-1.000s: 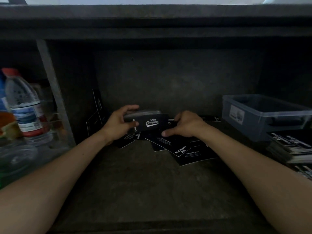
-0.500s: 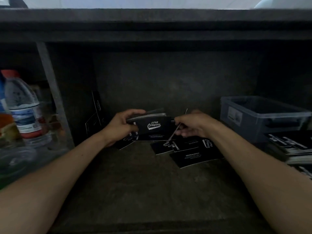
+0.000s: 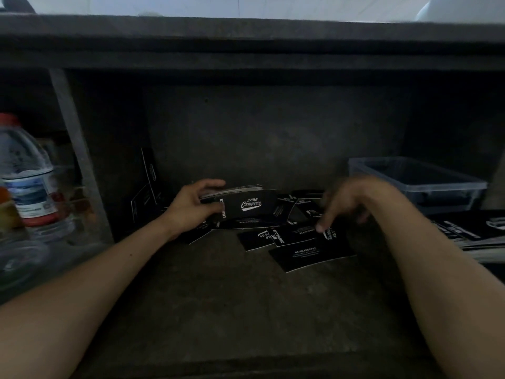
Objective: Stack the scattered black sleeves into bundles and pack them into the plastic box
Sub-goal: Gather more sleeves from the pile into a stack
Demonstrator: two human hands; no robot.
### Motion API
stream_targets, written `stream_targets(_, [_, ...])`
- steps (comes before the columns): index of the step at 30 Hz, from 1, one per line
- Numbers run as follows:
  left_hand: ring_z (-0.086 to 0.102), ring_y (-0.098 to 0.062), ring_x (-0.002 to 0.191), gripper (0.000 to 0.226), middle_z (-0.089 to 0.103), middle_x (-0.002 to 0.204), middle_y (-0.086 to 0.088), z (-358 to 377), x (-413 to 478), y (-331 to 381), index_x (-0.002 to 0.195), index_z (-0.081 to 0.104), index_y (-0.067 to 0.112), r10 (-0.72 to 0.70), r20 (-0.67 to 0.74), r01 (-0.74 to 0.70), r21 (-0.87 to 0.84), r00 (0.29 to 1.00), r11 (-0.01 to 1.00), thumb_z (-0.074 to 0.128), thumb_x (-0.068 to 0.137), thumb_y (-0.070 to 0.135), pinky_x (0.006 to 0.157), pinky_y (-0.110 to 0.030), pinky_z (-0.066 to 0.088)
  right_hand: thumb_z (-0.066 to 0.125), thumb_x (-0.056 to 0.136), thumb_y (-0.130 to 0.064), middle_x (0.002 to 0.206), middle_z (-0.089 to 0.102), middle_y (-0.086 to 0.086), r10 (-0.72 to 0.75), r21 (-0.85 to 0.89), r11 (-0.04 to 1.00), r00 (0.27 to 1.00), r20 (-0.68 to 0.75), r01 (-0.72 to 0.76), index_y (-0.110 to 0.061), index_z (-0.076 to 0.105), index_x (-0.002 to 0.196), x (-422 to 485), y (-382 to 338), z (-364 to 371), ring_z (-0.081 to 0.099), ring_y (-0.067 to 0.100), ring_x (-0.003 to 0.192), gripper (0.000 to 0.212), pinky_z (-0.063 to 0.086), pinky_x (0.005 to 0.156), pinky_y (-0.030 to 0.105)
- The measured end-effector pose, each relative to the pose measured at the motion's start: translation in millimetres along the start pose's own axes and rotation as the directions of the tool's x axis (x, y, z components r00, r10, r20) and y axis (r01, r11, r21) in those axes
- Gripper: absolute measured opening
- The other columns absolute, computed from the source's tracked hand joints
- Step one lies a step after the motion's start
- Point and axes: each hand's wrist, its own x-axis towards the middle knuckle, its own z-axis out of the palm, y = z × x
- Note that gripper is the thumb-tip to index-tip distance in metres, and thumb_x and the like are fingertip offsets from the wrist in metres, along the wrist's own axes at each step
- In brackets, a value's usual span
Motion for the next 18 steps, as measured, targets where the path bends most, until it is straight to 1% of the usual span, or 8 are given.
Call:
stream_targets(2, [0.068, -0.013, 0.100, 0.053, 0.070, 0.118, -0.005, -2.7, 0.3, -0.2, 0.129, 0.061, 0.021, -0.057, -0.008, 0.057, -0.011, 0.998, 0.998, 0.068, 0.084, -0.006, 0.088, -0.028, 0.057, 0.092, 0.060, -0.039, 0.146, 0.047, 0.012, 0.084, -0.055, 0.995, 0.993, 0.086, -0.080, -0.016, 0.045, 0.141, -6.8, 1.6, 3.2, 0.049, 0.033, 0.128, 0.096, 0.051, 0.099, 0.048])
stream_targets(4, [0.067, -0.019, 0.102, 0.055, 0.069, 0.119, -0.005, -4.4, 0.5, -1.0, 0.129, 0.060, 0.023, -0.087, 0.008, 0.087, -0.008, 0.996, 0.996, 0.063, 0.084, -0.009, 0.091, -0.035, 0.055, 0.092, 0.061, -0.034, 0.139, 0.052, 0.012, 0.078, -0.020, 0.997, 0.992, 0.104, -0.077, -0.012, 0.047, 0.138, -4.1, -2.1, 6.6, 0.054, 0.030, 0.123, 0.092, 0.051, 0.100, 0.046])
stream_targets(7, [0.066, -0.014, 0.105, 0.060, 0.068, 0.120, -0.004, -6.6, -0.4, -2.4, 0.130, 0.058, 0.025, -0.085, 0.029, 0.085, 0.002, 0.996, 0.996, 0.062, 0.082, -0.012, 0.086, -0.025, 0.053, 0.091, 0.064, -0.021, 0.123, 0.062, 0.006, 0.010, 0.079, 0.997, 0.993, 0.121, -0.020, -0.012, 0.056, 0.126, 8.4, -9.5, 10.0, 0.061, 0.018, 0.107, 0.072, 0.055, 0.095, 0.037])
stream_targets(9, [0.066, -0.011, 0.105, 0.061, 0.068, 0.119, -0.001, -6.3, -1.2, -1.9, 0.130, 0.058, 0.024, -0.069, 0.046, 0.068, 0.014, 0.997, 0.998, 0.064, 0.081, -0.012, 0.083, -0.018, 0.053, 0.088, 0.069, -0.013, 0.118, 0.064, 0.003, -0.016, 0.127, 0.992, 0.992, 0.127, 0.000, -0.014, 0.057, 0.125, 13.8, -11.3, 13.3, 0.061, 0.013, 0.099, 0.064, 0.054, 0.091, 0.031])
stream_targets(12, [0.066, -0.006, 0.098, 0.055, 0.069, 0.114, 0.001, -4.4, -0.9, -0.4, 0.125, 0.062, 0.019, -0.055, 0.025, 0.054, 0.045, 0.998, 0.998, 0.068, 0.080, -0.012, 0.079, -0.007, 0.052, 0.081, 0.075, -0.002, 0.096, 0.063, 0.001, -0.050, 0.270, 0.963, 0.991, 0.124, 0.015, -0.014, 0.057, 0.126, 13.9, -9.8, 17.7, 0.056, 0.011, 0.084, 0.058, 0.049, 0.070, 0.024])
stream_targets(14, [0.065, -0.005, 0.093, 0.050, 0.070, 0.110, 0.002, -4.6, -0.5, -0.1, 0.122, 0.065, 0.016, -0.065, -0.004, 0.065, 0.036, 0.998, 0.997, 0.069, 0.080, -0.012, 0.075, -0.005, 0.051, 0.074, 0.079, 0.006, 0.090, 0.060, 0.002, -0.108, 0.423, 0.903, 0.993, 0.052, 0.076, -0.014, 0.060, 0.120, 12.1, -7.4, 14.8, 0.054, 0.010, 0.079, 0.047, 0.046, 0.063, 0.023])
stream_targets(16, [0.066, -0.006, 0.092, 0.050, 0.071, 0.107, 0.004, -4.8, 0.3, -1.5, 0.121, 0.067, 0.016, -0.078, -0.029, 0.079, 0.004, 0.996, 0.997, 0.069, 0.080, -0.013, 0.073, -0.004, 0.050, 0.072, 0.078, 0.010, 0.089, 0.063, 0.002, -0.190, 0.593, 0.775, 0.975, -0.112, 0.219, -0.016, 0.064, 0.104, 8.1, -5.4, 7.4, 0.057, 0.009, 0.077, 0.037, 0.045, 0.057, 0.021])
stream_targets(18, [0.067, -0.008, 0.093, 0.050, 0.072, 0.105, 0.006, -4.1, 1.1, -2.6, 0.120, 0.068, 0.017, -0.100, -0.037, 0.099, -0.014, 0.994, 0.995, 0.067, 0.080, -0.013, 0.073, -0.006, 0.051, 0.076, 0.072, 0.012, 0.087, 0.070, 0.002, -0.293, 0.667, 0.608, 0.902, -0.316, 0.431, -0.015, 0.067, 0.094, 2.9, -8.7, 2.0, 0.063, 0.010, 0.076, 0.036, 0.049, 0.055, 0.017])
